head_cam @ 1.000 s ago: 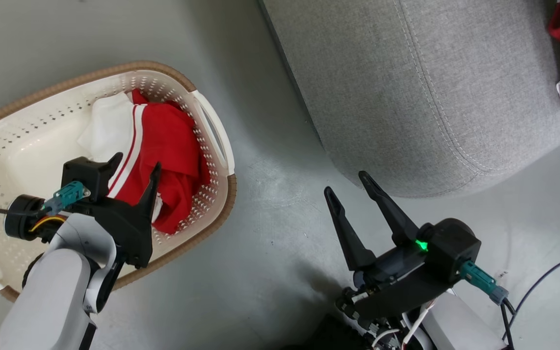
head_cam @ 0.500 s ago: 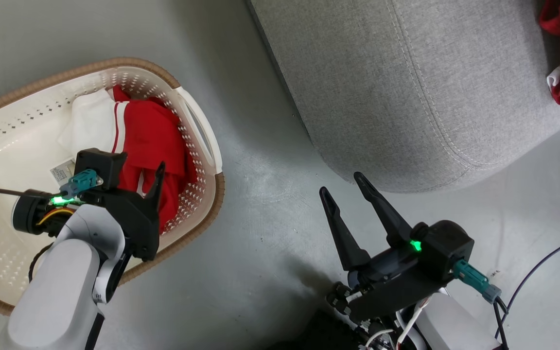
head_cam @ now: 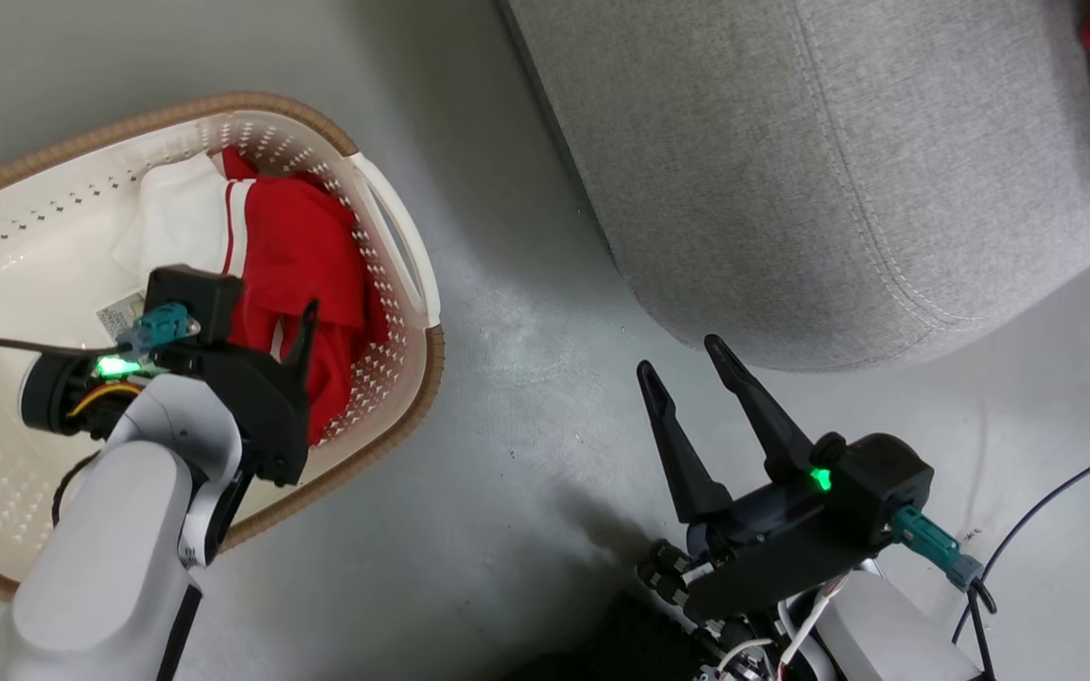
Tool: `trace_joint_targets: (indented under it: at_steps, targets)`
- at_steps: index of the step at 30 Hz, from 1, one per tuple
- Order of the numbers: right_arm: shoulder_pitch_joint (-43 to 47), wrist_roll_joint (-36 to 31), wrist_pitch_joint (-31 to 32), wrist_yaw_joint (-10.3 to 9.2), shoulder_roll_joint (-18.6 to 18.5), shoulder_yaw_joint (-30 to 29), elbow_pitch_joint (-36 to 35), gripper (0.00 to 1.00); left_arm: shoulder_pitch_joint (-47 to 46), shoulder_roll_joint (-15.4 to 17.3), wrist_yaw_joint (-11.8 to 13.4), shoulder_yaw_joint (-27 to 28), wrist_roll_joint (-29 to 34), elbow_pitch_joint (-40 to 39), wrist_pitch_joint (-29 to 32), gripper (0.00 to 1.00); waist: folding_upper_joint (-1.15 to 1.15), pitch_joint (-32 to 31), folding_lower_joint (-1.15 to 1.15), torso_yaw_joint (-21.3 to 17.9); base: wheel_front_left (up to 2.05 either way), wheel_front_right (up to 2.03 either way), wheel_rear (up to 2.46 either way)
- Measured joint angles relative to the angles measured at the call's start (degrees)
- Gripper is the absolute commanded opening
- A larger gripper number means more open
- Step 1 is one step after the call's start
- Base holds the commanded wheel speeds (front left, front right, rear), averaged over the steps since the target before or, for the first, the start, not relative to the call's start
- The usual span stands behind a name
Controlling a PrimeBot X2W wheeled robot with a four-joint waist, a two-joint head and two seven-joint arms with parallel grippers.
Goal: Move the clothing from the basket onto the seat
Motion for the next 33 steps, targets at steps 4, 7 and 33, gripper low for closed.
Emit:
trace_joint_targets:
  at_steps: [4, 7, 33]
  targets:
    - [0.0, 0.0, 0.0, 0.00, 0.0, 0.0, 0.0, 1.00, -1.1, 0.0, 0.0, 0.3, 0.0, 0.8, 0.0, 1.00, 0.00, 0.6, 0.00, 0.4, 0.00, 0.00, 0.00]
    - [0.0, -0.1, 0.0, 0.00, 0.0, -0.1, 0.1, 1.00, -1.1, -0.1, 0.0, 0.3, 0.0, 1.2, -0.1, 1.00, 0.00, 0.9, 0.00, 0.6, 0.00, 0.00, 0.00]
    - [0.8, -0.6, 0.0, -0.19, 0.1, -1.3, 0.0, 1.00, -3.7, -1.7, -1.6, -1.2, 0.0, 4.6, -0.8, 0.78, 0.00, 2.3, 0.00, 1.5, 0.00, 0.00, 0.00]
